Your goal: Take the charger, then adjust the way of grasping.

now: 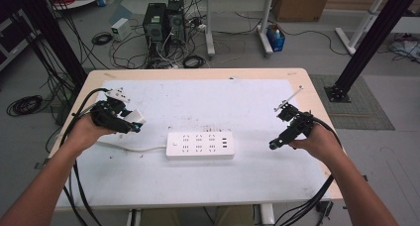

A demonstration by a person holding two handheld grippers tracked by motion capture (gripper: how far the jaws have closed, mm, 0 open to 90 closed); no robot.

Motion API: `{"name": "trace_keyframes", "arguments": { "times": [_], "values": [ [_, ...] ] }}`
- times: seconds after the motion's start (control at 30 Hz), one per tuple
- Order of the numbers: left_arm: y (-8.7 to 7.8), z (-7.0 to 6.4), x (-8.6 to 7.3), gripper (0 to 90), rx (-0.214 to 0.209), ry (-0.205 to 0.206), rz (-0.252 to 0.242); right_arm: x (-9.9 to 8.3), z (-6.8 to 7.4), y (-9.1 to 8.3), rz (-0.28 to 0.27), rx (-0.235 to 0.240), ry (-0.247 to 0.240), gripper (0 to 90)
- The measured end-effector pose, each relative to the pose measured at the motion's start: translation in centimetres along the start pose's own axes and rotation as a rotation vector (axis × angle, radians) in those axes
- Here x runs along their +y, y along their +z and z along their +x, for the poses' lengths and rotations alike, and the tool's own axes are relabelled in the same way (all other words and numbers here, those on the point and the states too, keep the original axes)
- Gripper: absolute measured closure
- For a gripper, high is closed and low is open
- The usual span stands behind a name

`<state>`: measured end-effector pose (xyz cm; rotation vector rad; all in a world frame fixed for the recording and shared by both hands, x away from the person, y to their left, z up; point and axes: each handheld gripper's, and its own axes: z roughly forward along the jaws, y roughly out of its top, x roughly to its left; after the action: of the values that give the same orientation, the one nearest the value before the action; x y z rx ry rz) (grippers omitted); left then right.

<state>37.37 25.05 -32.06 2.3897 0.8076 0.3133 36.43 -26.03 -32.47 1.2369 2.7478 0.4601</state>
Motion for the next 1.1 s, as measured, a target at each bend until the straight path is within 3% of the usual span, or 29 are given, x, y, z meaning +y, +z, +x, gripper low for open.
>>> {"name": "trace_keyframes", "arguments": {
  "times": [0.1, 0.27, 0.37, 0.7, 0.9, 1.1],
  "values": [
    [-0.3, -0.6, 0.2, 42.7, -0.002, 0.027, 0.008, 0.0, 0.2, -0.2, -0.012, 0.0, -0.005, 3.8],
    [-0.9, -1.1, 0.5, 42.7, -0.005, 0.033, -0.007, 0.2, 0.4, -0.4, -0.023, 0.0, -0.004, 3.8],
    [-1.1, -1.6, 0.6, 42.7, -0.002, 0.063, 0.006, 0.3, 0.4, -0.3, -0.021, -0.001, -0.004, 3.9],
    [-1.0, -2.2, 1.1, 42.7, -0.015, 0.065, 0.012, 0.4, 0.8, -0.5, -0.046, -0.01, 0.013, 3.9],
    [-1.2, -2.7, 1.6, 42.7, -0.029, 0.065, 0.007, 0.2, 1.1, -0.7, -0.074, 0.012, 0.041, 3.9],
    [-0.8, -3.6, 2.2, 42.7, -0.051, 0.109, -0.006, 0.4, 1.2, -0.8, -0.109, 0.062, 0.089, 3.9]
  ]
}}
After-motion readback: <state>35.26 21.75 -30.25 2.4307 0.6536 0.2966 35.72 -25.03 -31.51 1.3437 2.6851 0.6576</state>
